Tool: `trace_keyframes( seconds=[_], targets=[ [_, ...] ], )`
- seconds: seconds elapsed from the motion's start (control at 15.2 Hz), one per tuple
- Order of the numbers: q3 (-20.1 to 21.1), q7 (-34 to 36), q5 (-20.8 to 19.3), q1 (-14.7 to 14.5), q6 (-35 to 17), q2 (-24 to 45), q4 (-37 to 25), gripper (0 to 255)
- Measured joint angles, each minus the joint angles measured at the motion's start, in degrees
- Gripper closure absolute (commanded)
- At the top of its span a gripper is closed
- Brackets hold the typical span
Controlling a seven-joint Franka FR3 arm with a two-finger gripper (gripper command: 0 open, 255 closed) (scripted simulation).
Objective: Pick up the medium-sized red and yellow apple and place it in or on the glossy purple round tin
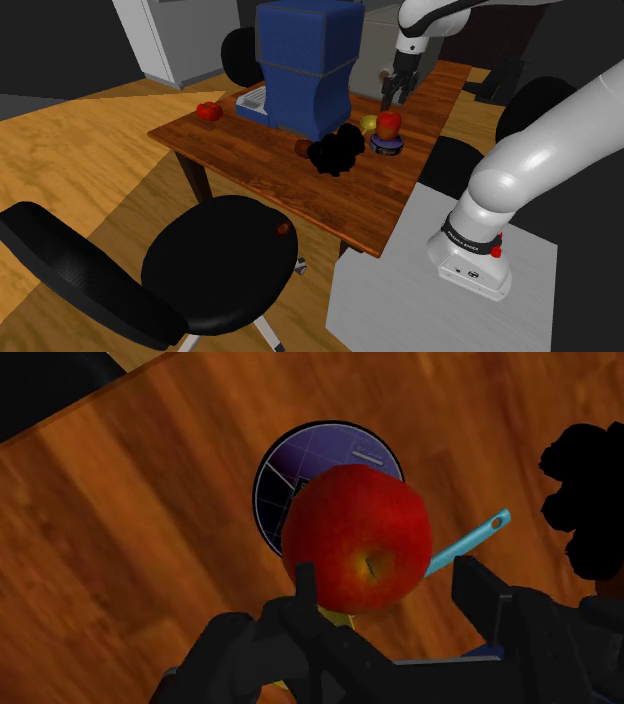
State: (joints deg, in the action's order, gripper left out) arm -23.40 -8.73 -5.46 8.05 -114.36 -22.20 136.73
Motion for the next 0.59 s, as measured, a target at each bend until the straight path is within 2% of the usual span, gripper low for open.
trace_keyframes(
  seconds=[0.26,0.59],
  targets=[
    [0.00,0.00,0.00,0.00,0.00,0.00,0.00,0],
    [0.65,0.17,0.01,0.00,6.88,-1.34,-5.69,0]
  ],
)
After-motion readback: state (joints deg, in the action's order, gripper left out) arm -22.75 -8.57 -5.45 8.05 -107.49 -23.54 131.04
